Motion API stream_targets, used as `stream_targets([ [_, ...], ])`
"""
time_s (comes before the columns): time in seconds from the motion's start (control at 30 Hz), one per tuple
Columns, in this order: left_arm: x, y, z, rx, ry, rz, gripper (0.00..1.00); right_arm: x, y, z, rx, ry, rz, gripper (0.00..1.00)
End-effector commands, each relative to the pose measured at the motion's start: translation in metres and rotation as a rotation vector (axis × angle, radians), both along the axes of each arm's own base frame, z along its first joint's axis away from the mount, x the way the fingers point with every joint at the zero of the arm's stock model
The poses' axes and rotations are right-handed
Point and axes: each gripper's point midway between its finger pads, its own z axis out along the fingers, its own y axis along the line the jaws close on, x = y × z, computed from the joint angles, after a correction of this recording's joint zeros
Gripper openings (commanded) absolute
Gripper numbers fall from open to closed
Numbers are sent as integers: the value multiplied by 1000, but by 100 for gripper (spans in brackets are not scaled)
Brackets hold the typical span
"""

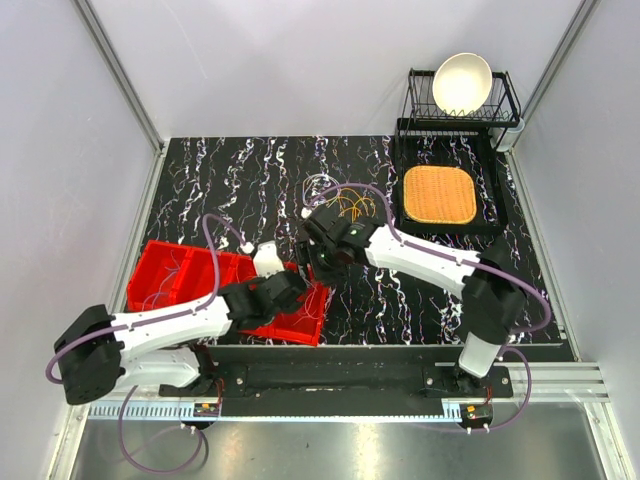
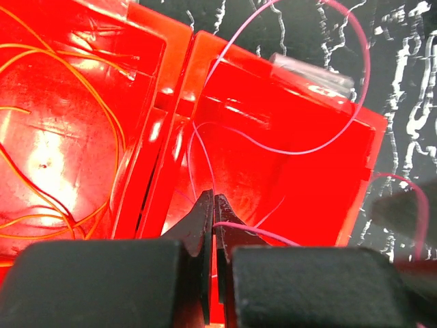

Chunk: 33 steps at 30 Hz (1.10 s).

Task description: Untangle the cables

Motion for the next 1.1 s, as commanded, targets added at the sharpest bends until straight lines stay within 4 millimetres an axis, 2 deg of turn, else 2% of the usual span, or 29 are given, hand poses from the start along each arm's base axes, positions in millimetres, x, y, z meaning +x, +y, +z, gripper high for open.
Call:
stream_targets([
  [0.0, 7, -6, 31, -137, -108, 4, 0, 22, 4, 2, -47, -65, -15, 72],
  [0.2, 2, -7, 63, -200, -235, -113, 0, 44, 0, -4, -141, -123, -50, 74],
  [0.4, -5, -19, 57, -163, -225, -208, 0, 70, -3, 11, -151, -170, -83, 74],
  [0.57, -12, -25, 59, -162, -256, -204, 0, 92, -8, 31, -152, -209, -106, 74],
  [0.7, -14, -17, 48, -133, -239, -168, 0, 102, -13, 46, -117, -215, -125, 75],
  [0.87, -16, 12, 17, -5, -152, -40, 0, 105, -25, 57, -104, -227, -140, 75],
  [0.93, -17, 9, 14, 18, -129, -49, 0, 107, -34, 63, -97, -232, -157, 75],
  [0.97, -18, 7, 8, 42, -111, -59, 2, 106, -36, 65, -93, -236, -161, 75],
  [1.03, -17, -4, 10, 57, -95, -90, 19, 106, -45, 69, -88, -242, -175, 75],
  [1.07, -18, -5, 4, 93, -77, -103, 29, 106, -47, 71, -84, -245, -180, 75],
])
